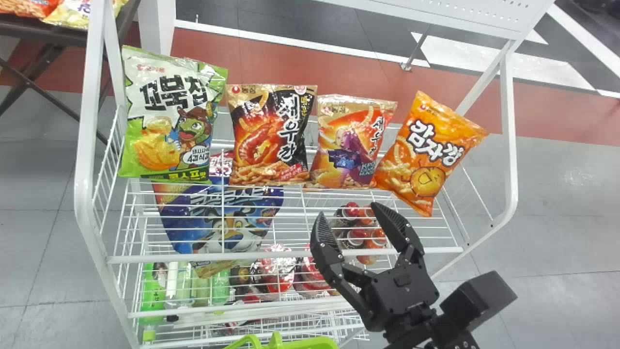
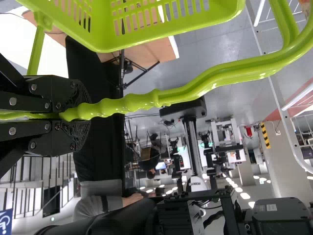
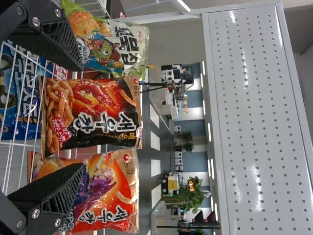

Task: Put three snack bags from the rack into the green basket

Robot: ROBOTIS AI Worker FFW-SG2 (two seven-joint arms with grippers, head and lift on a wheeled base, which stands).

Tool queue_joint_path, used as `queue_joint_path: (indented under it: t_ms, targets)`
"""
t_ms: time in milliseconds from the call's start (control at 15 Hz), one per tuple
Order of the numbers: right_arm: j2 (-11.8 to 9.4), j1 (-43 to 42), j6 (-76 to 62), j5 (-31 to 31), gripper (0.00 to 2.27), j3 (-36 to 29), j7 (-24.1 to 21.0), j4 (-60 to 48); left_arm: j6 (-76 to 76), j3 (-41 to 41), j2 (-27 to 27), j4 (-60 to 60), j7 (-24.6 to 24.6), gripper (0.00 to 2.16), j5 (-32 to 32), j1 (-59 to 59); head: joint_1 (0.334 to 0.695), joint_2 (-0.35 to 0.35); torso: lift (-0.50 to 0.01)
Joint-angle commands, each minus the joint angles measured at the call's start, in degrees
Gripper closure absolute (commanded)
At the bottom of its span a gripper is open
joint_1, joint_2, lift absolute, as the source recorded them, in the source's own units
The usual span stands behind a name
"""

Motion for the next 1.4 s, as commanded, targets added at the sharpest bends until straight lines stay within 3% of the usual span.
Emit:
queue_joint_path:
  t_ms: [0,1067,1333]
  targets:
    - [-0.08,-0.40,0.00,0.00,0.13,0.26,-0.07,0.55,0.02,0.00,-0.15,0.09,-0.06,1.41,0.00,0.00,0.695,-0.350,0.000]
    - [0.01,-3.74,0.17,-0.18,0.13,0.61,1.33,3.80,-0.16,-0.35,-0.15,0.61,-0.94,1.41,-0.53,-0.44,0.695,-0.350,0.000]
    - [0.36,-13.32,4.04,-0.27,0.13,3.07,1.69,10.83,-1.21,-0.70,-0.15,1.67,-0.85,1.41,-0.53,-0.71,0.695,-0.350,0.000]
